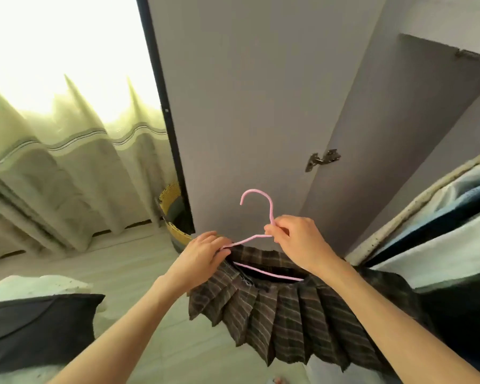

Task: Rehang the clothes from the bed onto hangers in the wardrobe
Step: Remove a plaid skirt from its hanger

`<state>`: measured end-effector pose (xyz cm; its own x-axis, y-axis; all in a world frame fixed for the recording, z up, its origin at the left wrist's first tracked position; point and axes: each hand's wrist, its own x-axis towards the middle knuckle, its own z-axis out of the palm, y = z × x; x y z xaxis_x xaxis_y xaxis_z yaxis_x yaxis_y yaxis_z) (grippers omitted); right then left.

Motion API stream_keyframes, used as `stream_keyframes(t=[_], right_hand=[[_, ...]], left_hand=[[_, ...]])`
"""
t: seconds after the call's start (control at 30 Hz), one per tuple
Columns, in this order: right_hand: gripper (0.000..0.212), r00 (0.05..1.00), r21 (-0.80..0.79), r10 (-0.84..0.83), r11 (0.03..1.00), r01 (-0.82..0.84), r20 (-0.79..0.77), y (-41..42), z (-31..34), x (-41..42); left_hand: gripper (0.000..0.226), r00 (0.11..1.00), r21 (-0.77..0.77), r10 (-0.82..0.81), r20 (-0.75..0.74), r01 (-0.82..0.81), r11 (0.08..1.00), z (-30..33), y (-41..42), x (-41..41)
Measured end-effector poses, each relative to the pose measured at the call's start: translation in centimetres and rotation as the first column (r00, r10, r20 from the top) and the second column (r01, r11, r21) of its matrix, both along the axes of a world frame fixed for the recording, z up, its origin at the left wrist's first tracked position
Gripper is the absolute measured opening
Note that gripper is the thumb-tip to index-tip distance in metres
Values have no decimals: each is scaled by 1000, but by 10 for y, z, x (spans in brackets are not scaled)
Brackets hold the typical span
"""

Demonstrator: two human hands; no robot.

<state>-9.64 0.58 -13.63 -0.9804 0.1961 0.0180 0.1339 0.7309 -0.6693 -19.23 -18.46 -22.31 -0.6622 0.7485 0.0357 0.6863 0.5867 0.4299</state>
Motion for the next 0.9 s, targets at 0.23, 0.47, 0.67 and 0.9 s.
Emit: stream_keyframes(t=[0.23,0.47,0.67,0.9], right_hand=[[25,916,-108,381,912,-395,-129,-122,-16,-61],[18,680,-139,693,668,-731,-240,-243,-17,-106],[20,370,-63,872,370,-927,-321,-340,8,-113],[25,58,-89,939,29,-996,-339,-425,28,-80]], left_hand=[[47,825,158,559,83,-565,810,4,-168,32],[40,534,93,835,130,-845,526,24,-295,104],[10,97,177,993,72,-981,83,37,-323,172],[15,-236,219,970,-54,-951,-219,58,-297,251]])
